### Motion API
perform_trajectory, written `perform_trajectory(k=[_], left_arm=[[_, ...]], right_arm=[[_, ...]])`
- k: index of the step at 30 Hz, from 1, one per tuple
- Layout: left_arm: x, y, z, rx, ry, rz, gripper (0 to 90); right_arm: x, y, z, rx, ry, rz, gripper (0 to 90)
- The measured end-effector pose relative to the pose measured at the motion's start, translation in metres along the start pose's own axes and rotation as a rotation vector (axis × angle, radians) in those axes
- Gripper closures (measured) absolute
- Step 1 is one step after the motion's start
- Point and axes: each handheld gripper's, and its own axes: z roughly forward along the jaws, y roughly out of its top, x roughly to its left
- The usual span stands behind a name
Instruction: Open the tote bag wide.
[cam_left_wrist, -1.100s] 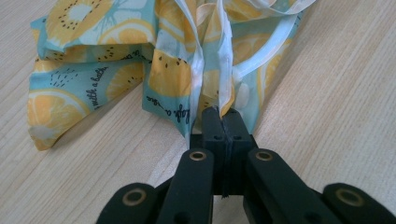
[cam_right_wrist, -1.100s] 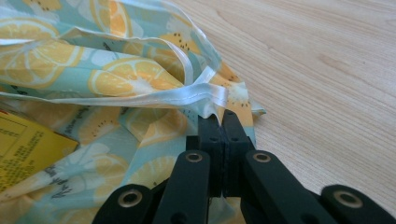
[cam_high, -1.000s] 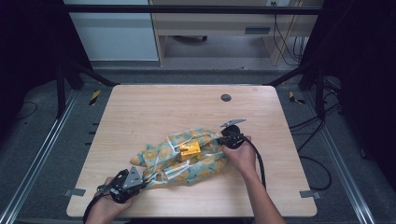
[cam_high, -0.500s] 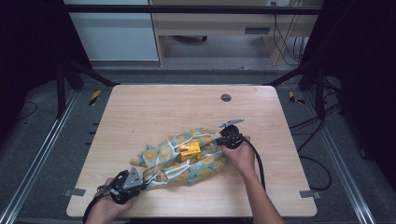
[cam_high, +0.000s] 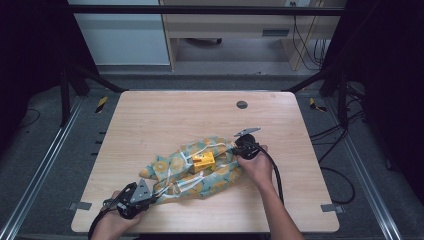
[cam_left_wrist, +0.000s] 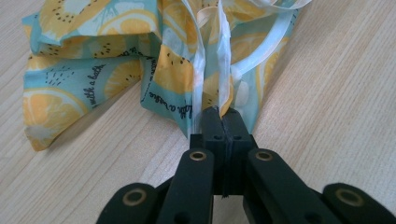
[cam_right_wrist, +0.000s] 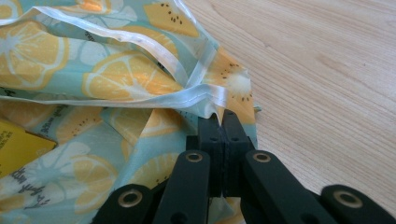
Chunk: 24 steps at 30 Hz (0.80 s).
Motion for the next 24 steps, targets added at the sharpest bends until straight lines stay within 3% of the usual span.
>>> perform_trajectory(k=[6,9,11,17,24], left_arm=[[-0.001,-0.002,-0.003,-0.023,0.011,-0.003,90.0],[0.0,-0.002,-0.008,-0.066,0.035,-0.02,83.5],[0.001,-0.002,-0.014,-0.105,0.056,-0.038,74.5],[-0.001,0.001,-0.024,-0.185,0.086,-0.047,55.8],[-0.004,0.007,-0.03,-0.245,0.086,-0.053,45.3]], right_arm=[[0.003,0.0,-0.002,-0.011,-0.012,-0.023,88.0],[0.003,0.001,-0.009,-0.034,-0.024,-0.026,77.2],[0.003,0.002,-0.016,-0.058,-0.032,-0.018,67.3],[0.008,0.003,-0.042,-0.13,-0.047,-0.043,45.4],[0.013,0.007,-0.067,-0.188,-0.042,-0.058,33.3]])
